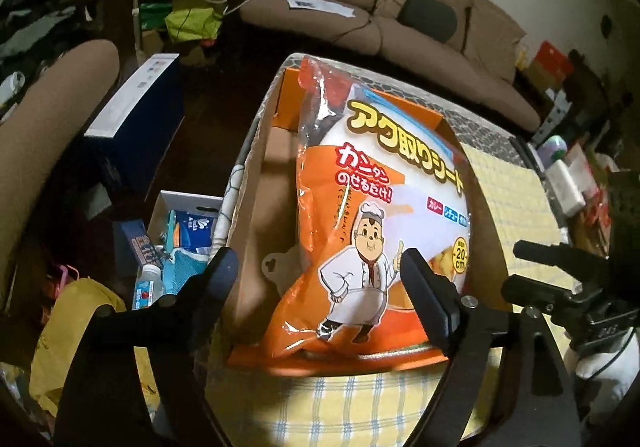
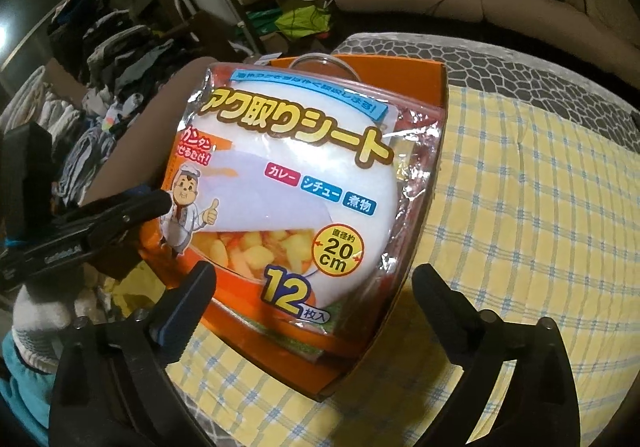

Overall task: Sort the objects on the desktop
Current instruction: 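Lower the package into the box on top of the green pad, then open both grippers and withdraw them from the box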

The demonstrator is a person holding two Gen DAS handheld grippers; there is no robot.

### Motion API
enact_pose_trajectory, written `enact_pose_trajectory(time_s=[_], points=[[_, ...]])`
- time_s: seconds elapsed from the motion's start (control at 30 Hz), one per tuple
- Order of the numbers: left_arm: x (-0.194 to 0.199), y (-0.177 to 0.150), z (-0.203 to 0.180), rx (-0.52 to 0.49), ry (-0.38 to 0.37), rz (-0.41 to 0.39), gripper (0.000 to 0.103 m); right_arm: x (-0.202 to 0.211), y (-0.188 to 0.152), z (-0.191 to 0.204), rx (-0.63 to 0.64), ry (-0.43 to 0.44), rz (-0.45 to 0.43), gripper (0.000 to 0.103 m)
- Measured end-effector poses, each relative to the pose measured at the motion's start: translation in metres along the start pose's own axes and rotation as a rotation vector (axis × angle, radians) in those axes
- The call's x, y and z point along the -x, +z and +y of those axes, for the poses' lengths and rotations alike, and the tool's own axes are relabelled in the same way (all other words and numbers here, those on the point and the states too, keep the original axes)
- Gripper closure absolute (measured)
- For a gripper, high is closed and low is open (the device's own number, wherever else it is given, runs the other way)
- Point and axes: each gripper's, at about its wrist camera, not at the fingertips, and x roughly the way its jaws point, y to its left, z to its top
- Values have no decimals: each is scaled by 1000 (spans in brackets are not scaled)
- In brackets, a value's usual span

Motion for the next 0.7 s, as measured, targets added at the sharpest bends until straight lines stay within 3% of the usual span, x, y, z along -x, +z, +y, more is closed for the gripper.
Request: enact_pose_trajectory(time_s=[0.17, 0.5, 0.7], points=[[2, -4, -4, -15, 7, 2, 2, 1, -5, 3, 10, -9, 1, 1], [16, -24, -22, -98, 58, -27, 0, 20, -21, 5, 3, -46, -32, 1], [28, -48, -25, -78, 50, -45, 0, 31, -43, 3, -43, -60, -62, 1]])
